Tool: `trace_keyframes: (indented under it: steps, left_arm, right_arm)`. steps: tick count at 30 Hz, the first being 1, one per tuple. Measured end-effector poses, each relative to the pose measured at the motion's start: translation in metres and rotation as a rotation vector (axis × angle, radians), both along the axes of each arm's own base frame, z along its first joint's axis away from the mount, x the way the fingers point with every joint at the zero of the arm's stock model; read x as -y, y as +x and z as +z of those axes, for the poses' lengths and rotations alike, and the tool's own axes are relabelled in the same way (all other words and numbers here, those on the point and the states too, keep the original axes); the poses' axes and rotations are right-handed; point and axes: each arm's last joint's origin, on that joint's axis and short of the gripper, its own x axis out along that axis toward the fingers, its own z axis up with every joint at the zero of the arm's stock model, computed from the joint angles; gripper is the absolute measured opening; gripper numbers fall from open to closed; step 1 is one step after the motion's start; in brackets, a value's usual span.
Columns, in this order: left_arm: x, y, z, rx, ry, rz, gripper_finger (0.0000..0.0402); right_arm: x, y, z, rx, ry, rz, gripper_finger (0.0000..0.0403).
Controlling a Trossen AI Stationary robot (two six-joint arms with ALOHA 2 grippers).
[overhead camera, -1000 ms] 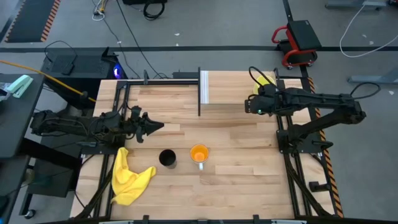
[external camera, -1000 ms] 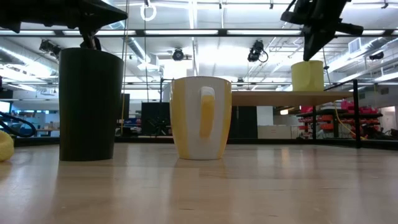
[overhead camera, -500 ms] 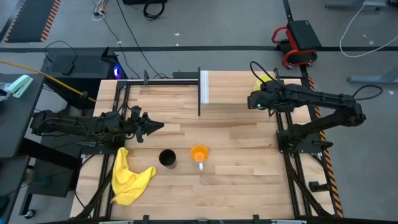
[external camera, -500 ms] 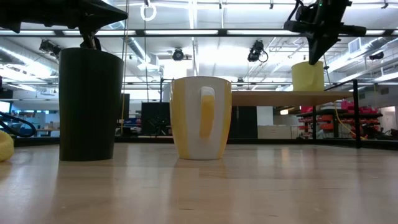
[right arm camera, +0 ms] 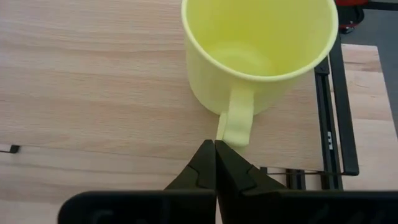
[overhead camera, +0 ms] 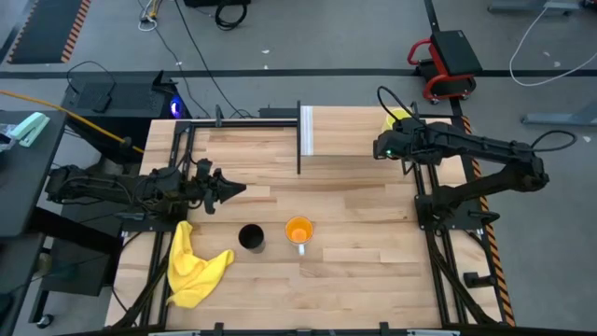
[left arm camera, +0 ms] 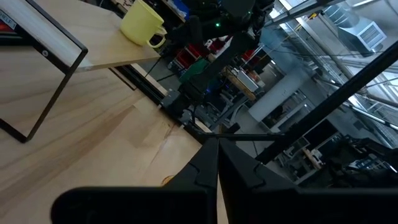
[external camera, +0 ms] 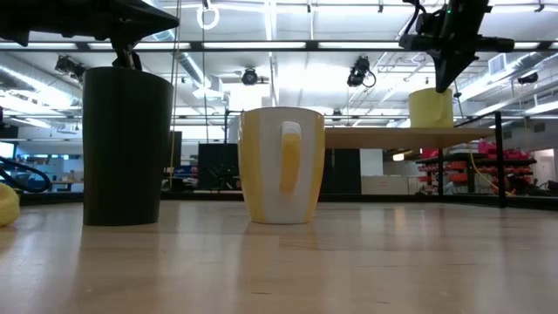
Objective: Stack small to large cups/mugs on shelf
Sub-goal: Put the yellow mug on the shelf
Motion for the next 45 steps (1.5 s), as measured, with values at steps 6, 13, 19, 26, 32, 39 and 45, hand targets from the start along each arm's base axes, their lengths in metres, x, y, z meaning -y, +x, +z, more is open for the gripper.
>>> trace_keyframes:
  steps: [6,13,19,26,32,39,45]
  left_arm:
    - [0.000,0.000,0.000,0.000,0.000,0.000,0.0023]
    - [0.000,0.000,0.000,0.000,0.000,0.000,0.0028]
    - [0.000,0.000,0.000,0.001,-0.002,0.000,0.0021]
    - [0.000,0.000,0.000,0.012,-0.084,-0.003,0.0020]
    - [0.001,0.000,0.001,0.023,-0.131,-0.033,0.0025]
    - [0.002,0.000,0.003,0.038,-0.139,-0.066,0.0015]
    - [0.003,0.000,0.003,0.036,-0.151,-0.098,0.0018]
  right_arm:
    - [-0.003,0.002,0.000,0.021,0.015,0.025,0.0006]
    - [-0.027,0.013,0.040,0.202,0.063,0.239,0.0018]
    - [-0.054,0.005,0.103,0.449,0.039,0.419,0.0016]
    - [-0.082,-0.016,0.146,0.627,0.083,0.605,0.0016]
    - [-0.106,-0.025,0.153,0.712,0.220,0.678,0.0013]
    - [-0.140,-0.019,0.144,0.679,0.321,0.735,0.0012]
    - [-0.174,-0.002,0.119,0.502,0.323,0.723,0.0011]
